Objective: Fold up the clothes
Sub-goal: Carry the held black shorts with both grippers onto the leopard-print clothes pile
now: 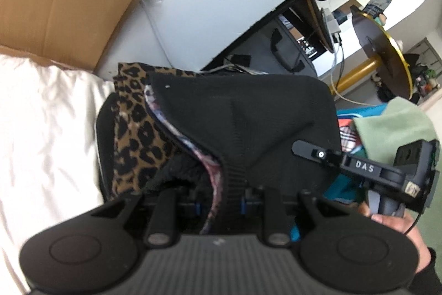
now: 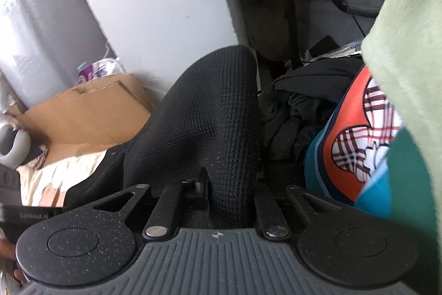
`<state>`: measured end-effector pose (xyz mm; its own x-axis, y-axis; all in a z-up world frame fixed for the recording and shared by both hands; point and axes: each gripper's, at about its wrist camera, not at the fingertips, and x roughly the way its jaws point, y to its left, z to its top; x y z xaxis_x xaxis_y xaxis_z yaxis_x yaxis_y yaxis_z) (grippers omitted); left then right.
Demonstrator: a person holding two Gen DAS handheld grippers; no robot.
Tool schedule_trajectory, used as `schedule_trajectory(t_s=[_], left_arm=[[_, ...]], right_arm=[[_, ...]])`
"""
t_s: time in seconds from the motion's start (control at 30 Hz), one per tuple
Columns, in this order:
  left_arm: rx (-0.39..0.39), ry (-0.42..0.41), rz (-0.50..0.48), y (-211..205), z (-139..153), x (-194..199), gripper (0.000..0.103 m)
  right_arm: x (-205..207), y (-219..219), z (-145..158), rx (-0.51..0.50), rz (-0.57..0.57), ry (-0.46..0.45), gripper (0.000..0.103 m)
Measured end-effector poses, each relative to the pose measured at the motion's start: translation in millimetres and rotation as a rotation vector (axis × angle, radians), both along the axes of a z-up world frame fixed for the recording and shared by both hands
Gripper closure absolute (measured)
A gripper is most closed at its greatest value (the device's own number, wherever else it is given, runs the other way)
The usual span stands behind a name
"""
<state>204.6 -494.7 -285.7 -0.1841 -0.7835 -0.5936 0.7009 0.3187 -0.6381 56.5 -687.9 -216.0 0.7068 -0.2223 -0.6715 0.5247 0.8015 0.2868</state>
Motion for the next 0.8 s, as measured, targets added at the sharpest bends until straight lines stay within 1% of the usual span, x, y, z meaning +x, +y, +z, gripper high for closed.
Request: schedule_trajectory(t_s=[0.23,0.33,0.4,0.5,0.6,0.7,0.8], left_arm=[[0.001,-0.048,0.018,-14.2,-10.5,13.6,0.078],[-0.013,-0.067,0.029,-20.6,-13.9,16.6,0.078],[-0.017,-0.079,0.033,-24.6,-17.1,19.6,0.078],[-0.016,-0.094,0.037,-29.8,-21.8,23.4,0.078],[-0.019,-0.118,0.026,-35.1,-23.4,24.8,0.078],[-0.015,-0.120,0.031,-39.5,-27.5,27.5,0.078],[0.000,-0.111,0.052,-42.5,-35.3,30.5,0.078]], right_arm=[[23.2,-17.2,-19.5,-0.042,0.005,-0.023,0.091],[30.2,-23.2,-28.5,-0.076,0.000,-0.029,0.091],[33.9,-24.3,-36.8,-0.114,0.001,-0.033,0.090],[34.6,-27.3,-52.5,-0.129,-0.007,-0.054,0.090],[38.2,-30.5,-64.0,-0.152,-0.008,-0.049,0.090],[43.1,-38.5,-70.2,-0.151,-0.020,-0.049,0.089],[53.0,-44.9,-70.5,-0.178,-0.029,-0.028,0.087]])
